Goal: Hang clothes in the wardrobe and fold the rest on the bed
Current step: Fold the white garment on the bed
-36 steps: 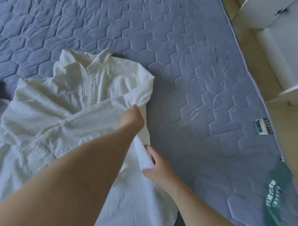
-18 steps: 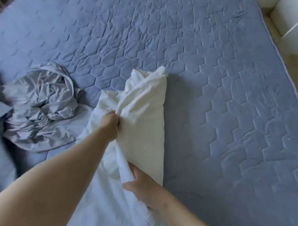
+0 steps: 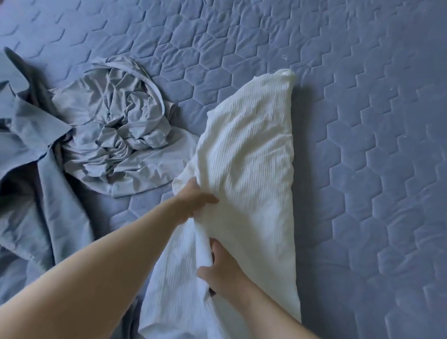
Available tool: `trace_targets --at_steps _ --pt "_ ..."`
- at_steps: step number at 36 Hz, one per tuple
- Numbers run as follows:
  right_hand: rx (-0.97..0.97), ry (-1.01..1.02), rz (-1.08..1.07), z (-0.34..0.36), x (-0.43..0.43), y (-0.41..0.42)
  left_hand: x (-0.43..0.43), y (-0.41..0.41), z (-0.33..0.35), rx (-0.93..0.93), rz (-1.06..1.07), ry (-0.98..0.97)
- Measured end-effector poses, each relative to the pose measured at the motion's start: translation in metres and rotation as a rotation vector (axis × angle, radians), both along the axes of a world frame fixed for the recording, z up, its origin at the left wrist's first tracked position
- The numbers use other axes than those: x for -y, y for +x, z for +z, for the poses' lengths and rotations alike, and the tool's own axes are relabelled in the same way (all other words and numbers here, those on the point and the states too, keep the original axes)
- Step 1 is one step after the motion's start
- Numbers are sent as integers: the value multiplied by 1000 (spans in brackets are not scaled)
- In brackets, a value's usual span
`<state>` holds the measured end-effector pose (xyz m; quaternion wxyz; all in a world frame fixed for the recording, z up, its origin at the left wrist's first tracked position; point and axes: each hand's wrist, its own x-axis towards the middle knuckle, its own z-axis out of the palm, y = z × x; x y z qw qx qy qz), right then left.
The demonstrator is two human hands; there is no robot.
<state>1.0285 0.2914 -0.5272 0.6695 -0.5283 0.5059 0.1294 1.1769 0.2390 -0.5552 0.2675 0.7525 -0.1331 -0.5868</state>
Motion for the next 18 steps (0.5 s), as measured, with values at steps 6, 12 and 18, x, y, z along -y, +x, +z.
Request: trace_targets --at_steps 6,12,18 --pt "171 74 -131 0 -24 28 -38 11 4 70 215 -202" --pt "239 293 -165 -12 -49 35 -87 28 3 77 37 51" --pt "-21 16 -147 -24 -64 -21 -144 5 -14 207 21 188"
